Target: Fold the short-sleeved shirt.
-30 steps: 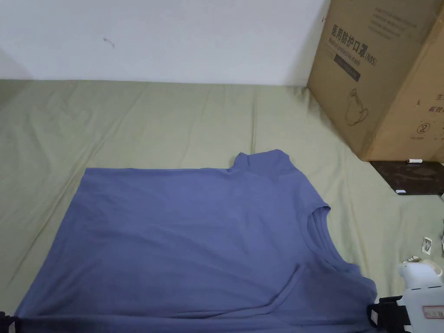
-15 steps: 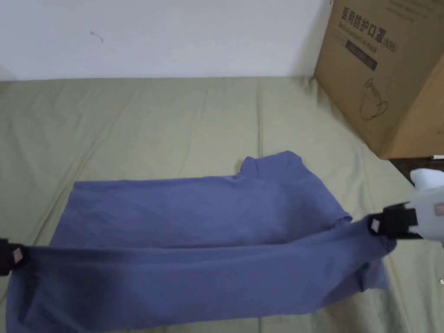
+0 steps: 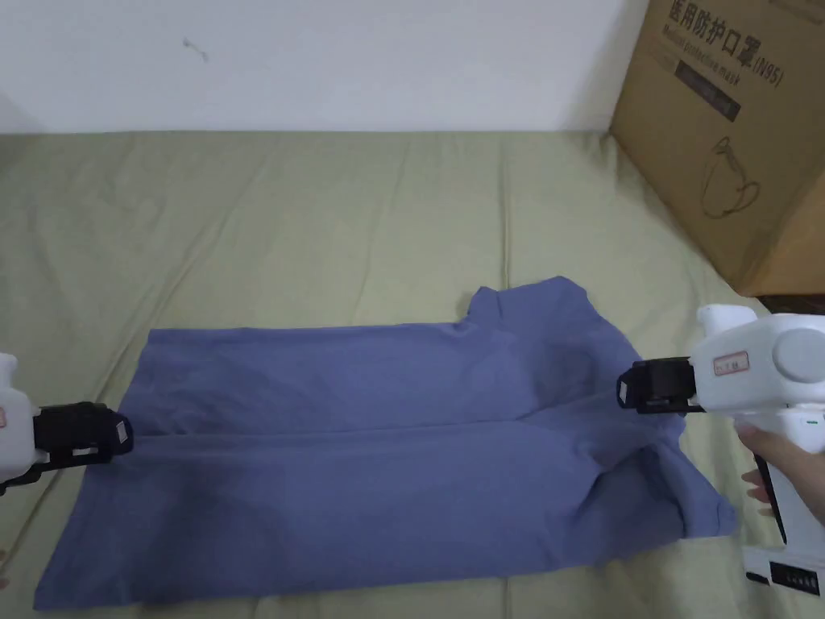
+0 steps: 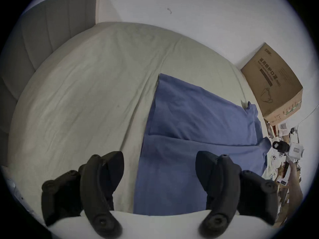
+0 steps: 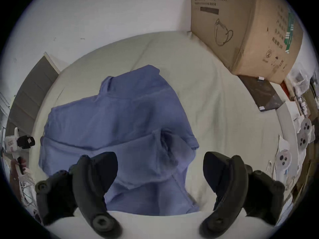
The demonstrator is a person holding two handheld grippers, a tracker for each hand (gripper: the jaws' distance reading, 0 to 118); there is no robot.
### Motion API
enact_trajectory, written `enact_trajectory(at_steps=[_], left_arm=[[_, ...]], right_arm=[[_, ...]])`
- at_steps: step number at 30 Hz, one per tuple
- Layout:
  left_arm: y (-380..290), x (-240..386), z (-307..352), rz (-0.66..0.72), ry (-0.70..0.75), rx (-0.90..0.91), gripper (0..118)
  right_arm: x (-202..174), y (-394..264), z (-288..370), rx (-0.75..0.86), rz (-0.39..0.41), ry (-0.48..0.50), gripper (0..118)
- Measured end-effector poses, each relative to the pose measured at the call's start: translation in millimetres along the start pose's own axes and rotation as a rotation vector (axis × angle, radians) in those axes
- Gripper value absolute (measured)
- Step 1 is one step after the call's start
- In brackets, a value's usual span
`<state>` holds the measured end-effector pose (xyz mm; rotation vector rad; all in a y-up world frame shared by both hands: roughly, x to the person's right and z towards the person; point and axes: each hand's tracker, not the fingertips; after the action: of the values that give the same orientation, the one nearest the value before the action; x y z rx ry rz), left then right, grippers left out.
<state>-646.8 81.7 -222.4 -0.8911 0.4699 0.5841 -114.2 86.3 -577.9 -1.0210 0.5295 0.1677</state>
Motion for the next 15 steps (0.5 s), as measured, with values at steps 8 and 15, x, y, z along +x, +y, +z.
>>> enact_trajectory(at_steps=[8, 15], left_arm=[[-77.1, 13.7, 76.3, -0.076, -0.044, -0.010, 54], [-109.4, 12.2, 106.3, -0.070, -0.047, 0.006, 1]], right_arm=[[2.3, -86.0, 81.4, 0.045, -0.115, 0.184, 51], [7.0, -136.6, 118.3, 0.068, -0.122, 0.210, 0]])
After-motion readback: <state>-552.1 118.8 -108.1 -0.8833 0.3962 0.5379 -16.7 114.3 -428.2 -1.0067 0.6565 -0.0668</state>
